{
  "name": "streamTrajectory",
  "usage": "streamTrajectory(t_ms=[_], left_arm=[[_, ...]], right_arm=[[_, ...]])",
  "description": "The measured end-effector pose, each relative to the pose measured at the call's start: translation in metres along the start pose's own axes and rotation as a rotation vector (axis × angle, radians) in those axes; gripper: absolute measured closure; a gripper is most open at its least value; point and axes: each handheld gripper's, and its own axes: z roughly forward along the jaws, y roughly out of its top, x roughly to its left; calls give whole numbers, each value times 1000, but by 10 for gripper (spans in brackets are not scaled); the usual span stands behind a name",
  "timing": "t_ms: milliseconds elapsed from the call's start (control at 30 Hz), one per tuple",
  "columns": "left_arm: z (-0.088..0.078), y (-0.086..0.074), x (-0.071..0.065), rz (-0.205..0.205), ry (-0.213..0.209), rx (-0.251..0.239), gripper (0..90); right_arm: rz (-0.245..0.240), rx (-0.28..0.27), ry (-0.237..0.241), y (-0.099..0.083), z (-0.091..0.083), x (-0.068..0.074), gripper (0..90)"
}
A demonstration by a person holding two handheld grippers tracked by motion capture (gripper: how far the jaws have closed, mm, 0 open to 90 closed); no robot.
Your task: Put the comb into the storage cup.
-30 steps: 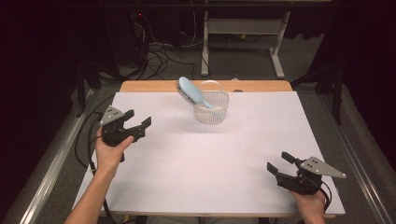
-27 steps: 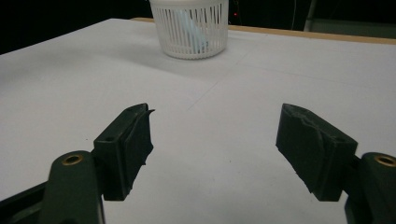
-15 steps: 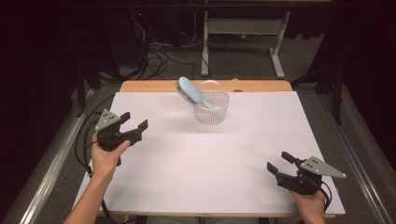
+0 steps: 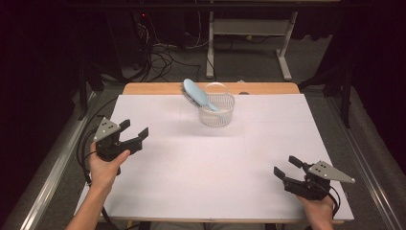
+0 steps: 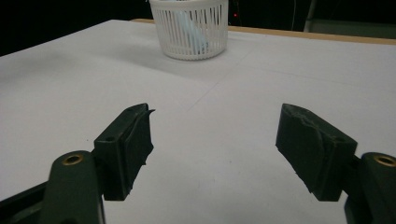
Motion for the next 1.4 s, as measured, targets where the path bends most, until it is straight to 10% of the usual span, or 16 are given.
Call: streamTrajectory(t_ms=[1400], left_arm=[[-20,-31,7,-29,24,-10,269]], right_arm=[[0,1,-3,0,0,0,273]])
